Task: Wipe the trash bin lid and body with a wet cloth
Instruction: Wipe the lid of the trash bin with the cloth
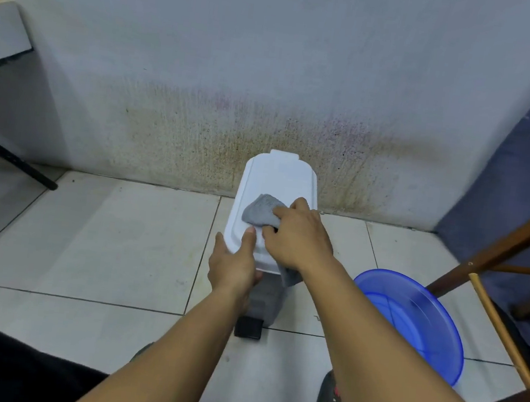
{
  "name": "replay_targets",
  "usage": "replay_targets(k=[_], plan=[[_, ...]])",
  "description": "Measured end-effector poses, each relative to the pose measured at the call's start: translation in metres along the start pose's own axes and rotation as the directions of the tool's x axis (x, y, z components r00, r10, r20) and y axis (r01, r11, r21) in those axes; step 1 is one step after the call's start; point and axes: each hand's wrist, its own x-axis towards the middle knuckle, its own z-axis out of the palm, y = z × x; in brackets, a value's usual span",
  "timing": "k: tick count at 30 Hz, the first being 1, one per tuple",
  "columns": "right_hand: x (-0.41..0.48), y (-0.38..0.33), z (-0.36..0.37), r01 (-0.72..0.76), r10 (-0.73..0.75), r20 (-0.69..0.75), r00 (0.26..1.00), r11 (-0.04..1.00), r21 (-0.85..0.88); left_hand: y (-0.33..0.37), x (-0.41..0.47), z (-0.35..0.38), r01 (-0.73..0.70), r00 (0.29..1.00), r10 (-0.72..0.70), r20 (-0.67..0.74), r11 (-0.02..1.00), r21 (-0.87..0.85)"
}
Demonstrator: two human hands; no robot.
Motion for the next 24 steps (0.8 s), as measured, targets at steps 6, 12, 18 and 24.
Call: replay_targets(k=[6,12,18,24], plan=[[-0.003,-0.016,0.009,0.331,-0.331,0.025,0.943,0.932,-0.146,0.045,0.037,-0.043,-0.014,0.962,-0.018,0.273,0.993,0.114],[0.024,-0.031,0.021,0.395,-0.393,0.037,0.919,0.914,-0.099,0.074,0.075,-0.042,-0.012,1.000,0.013,-0.007,0.991,0.137],[0.060,-0.064,0.046,0.423,-0.414,0.125,0.902,0.904,-0.062,0.051,0.057,-0.041,-0.037,0.993,0.021,0.119,0.991,0.128],[0.081,-0.045,0.046,0.400,-0.386,0.153,0.910,0.914,-0.072,0.062,0.083,-0.055,-0.049,0.983,0.014,0.182,0.980,0.192]])
